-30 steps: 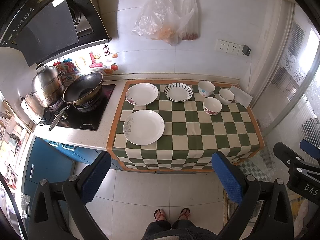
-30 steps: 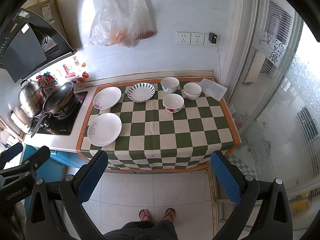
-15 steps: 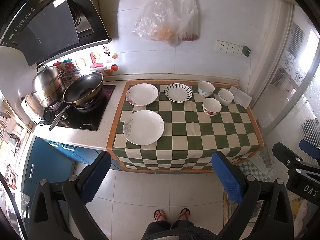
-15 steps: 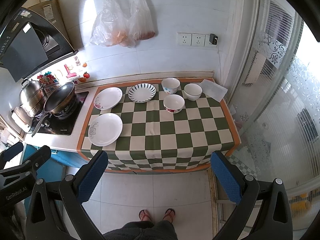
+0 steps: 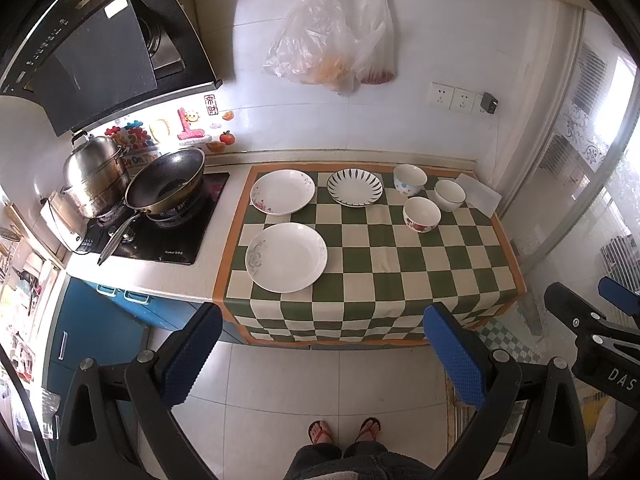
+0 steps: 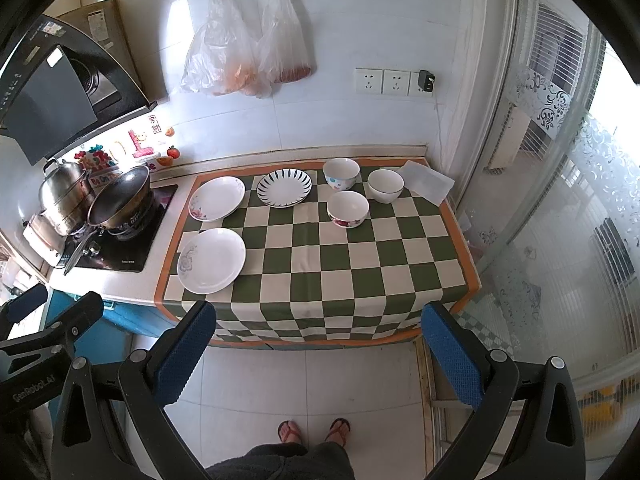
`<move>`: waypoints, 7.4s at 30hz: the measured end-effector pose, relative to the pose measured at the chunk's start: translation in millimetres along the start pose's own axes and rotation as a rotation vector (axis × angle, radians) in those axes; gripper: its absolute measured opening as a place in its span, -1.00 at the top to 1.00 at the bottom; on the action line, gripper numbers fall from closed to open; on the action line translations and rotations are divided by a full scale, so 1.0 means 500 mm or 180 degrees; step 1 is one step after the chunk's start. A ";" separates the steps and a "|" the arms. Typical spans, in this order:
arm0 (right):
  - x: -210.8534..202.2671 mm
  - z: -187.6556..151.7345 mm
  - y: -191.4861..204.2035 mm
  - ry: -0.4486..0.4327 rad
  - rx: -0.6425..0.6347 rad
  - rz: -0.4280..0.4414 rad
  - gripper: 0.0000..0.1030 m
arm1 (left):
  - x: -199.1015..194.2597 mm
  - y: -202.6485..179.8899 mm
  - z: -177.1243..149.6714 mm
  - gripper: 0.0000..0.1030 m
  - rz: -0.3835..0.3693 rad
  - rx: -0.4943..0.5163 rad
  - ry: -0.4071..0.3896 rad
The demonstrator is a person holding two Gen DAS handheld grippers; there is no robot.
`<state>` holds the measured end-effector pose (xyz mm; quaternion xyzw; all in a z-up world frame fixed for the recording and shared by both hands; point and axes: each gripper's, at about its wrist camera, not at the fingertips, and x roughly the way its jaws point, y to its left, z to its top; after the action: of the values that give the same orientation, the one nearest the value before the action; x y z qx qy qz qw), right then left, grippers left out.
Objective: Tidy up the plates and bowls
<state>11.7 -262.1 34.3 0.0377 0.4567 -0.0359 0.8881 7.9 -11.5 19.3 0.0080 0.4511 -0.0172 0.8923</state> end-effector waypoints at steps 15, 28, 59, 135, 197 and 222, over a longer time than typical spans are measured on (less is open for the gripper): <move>0.021 0.004 0.006 -0.0146 0.0156 0.0045 -1.00 | 0.066 0.054 -0.003 -1.00 0.0482 0.0035 -0.0474; 0.306 -0.026 0.122 -0.0328 0.0088 -0.0228 -1.00 | 0.348 0.177 -0.017 -1.00 0.0731 0.0056 -0.0227; 1.178 0.125 0.350 0.1546 -0.0640 0.0741 -0.81 | 1.017 0.347 0.090 -0.80 0.0525 -0.0530 0.1626; 1.200 0.174 -0.022 0.2082 0.0716 0.1164 0.60 | 1.021 0.160 0.206 0.43 -0.0368 -0.0462 0.1470; 1.162 0.382 0.181 0.1515 0.0534 0.1141 0.82 | 1.079 0.181 0.335 0.62 -0.0996 -0.0124 0.1632; 1.144 0.092 -0.031 0.1838 0.1051 0.0727 0.82 | 1.141 -0.043 0.166 0.61 -0.0710 0.0888 0.2315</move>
<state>379.4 -299.0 -404.7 0.2402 0.6699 0.0025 0.7025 411.9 -48.7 -390.6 0.0856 0.7288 -0.1710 0.6575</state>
